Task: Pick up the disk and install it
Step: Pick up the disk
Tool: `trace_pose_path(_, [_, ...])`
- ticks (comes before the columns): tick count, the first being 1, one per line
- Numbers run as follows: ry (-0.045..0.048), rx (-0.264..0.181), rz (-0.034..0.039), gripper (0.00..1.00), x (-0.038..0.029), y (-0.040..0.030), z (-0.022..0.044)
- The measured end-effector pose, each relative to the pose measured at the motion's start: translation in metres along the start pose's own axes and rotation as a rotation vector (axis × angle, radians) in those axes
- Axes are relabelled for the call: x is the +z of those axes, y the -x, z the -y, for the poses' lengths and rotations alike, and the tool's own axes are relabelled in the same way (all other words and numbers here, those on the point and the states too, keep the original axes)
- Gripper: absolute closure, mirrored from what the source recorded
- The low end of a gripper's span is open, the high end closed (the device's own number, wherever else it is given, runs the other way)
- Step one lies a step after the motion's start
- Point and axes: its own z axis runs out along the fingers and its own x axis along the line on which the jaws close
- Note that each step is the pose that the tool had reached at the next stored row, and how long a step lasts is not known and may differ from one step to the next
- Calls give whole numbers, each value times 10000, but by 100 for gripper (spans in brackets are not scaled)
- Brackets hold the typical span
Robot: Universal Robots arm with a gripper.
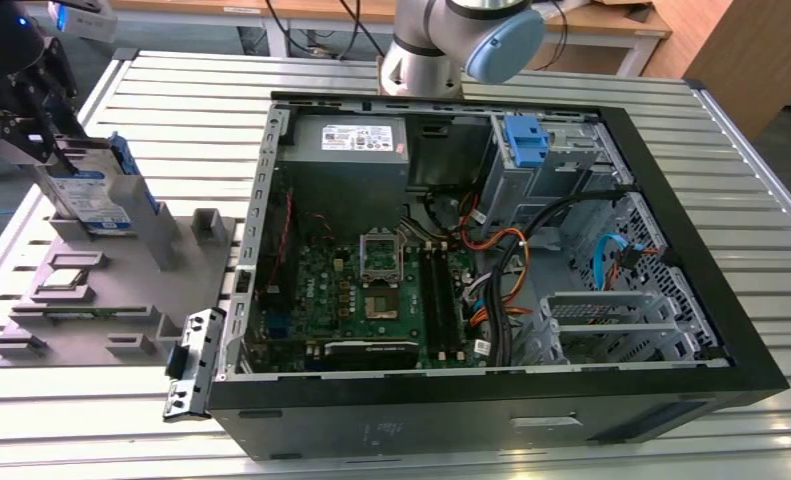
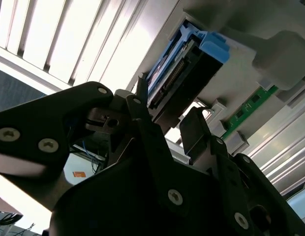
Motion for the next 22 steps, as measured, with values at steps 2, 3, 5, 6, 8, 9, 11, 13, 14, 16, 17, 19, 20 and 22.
trace_pose_path(2, [-1,3,0,47,0,0,5])
trace_pose_path(3, [0,3,0,47,0,0,5])
trace_pose_path(5, [1,3,-1,47,1,-1,6])
trace_pose_path(6, [1,3,-1,47,2,-1,6])
trace_pose_path(8, [0,3,-1,47,3,-1,6])
trace_pose_path(9, [-1,3,0,47,5,0,6])
trace_pose_path(11, [-3,4,1,47,7,6,7])
trace_pose_path(13, [0,6,0,47,6,7,6])
trace_pose_path(14, [-1,5,0,47,7,8,6])
trace_pose_path(16, [-1,6,0,47,7,10,6])
trace_pose_path(17, [-1,6,0,47,8,11,6])
trace_pose_path(19, [0,5,0,47,8,14,6])
trace_pose_path(20, [-1,6,0,47,8,14,7])
trace_pose_path(22, [-1,6,0,47,8,15,7])
